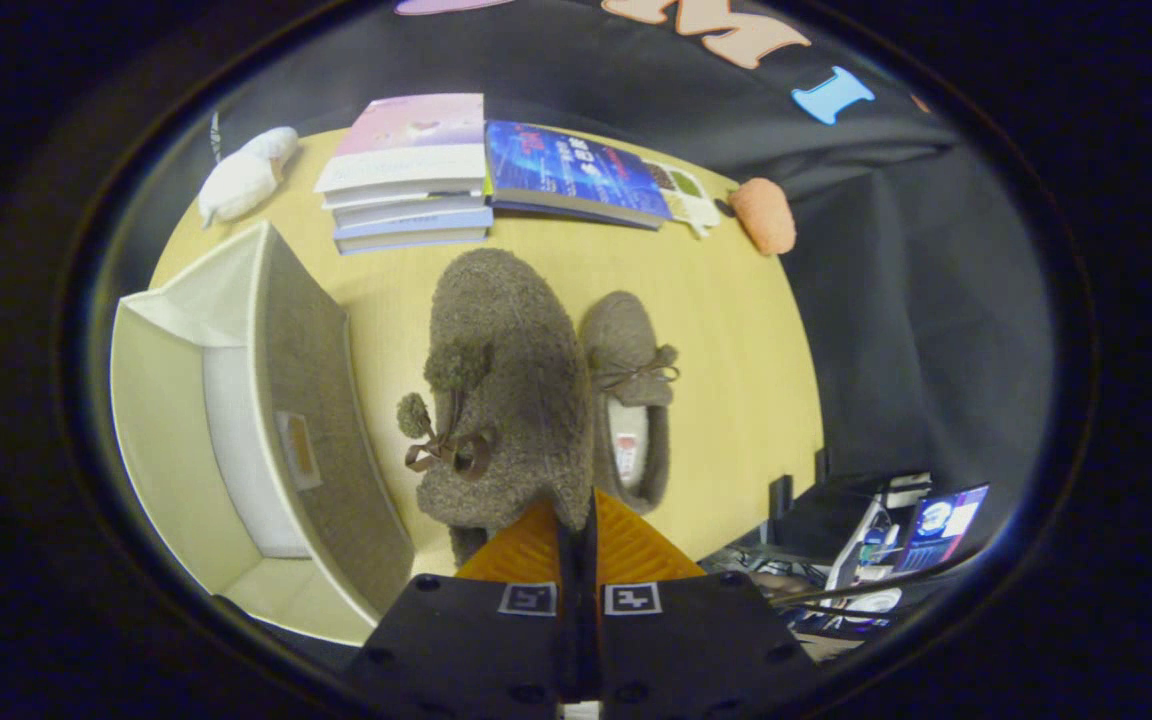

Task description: Open the storage box then place both shoes into the box .Put the left shoe in first, then the right shoe, with the right side of both shoes facing outward in a uniform manner.

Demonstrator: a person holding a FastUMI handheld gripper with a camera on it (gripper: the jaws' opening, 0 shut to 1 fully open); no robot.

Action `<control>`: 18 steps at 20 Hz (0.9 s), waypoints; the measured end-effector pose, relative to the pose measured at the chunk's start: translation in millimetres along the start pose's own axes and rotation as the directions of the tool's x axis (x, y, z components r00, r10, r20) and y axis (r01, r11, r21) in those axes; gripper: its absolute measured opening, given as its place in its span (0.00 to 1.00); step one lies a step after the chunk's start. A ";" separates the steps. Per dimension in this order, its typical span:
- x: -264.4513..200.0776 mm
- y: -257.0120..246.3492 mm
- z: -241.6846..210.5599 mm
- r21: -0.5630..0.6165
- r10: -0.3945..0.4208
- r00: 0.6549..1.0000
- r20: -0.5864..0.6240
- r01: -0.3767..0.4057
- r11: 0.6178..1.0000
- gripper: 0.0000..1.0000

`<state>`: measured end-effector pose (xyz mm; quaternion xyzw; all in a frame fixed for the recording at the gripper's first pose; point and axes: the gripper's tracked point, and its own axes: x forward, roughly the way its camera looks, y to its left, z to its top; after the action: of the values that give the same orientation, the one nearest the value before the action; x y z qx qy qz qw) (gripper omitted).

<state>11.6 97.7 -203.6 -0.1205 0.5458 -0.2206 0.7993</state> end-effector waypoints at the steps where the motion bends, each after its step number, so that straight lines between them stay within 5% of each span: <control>1: -12.8 -2.2 1.4 0.009 -0.006 1.000 0.006 0.006 1.000 0.04; 6: -81.9 12.9 21.6 0.029 0.018 0.994 0.104 -0.022 0.999 0.04; 10: -125.4 72.6 38.4 0.037 0.140 0.972 0.186 -0.149 0.988 0.04; 13: -128.8 119.9 32.0 0.006 0.226 0.957 0.183 -0.231 0.973 0.04; 18: -108.6 172.9 5.7 -0.075 0.254 0.957 0.140 -0.246 0.966 0.04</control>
<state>21.8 301.1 -187.4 -0.0894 0.5018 -0.0924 0.8554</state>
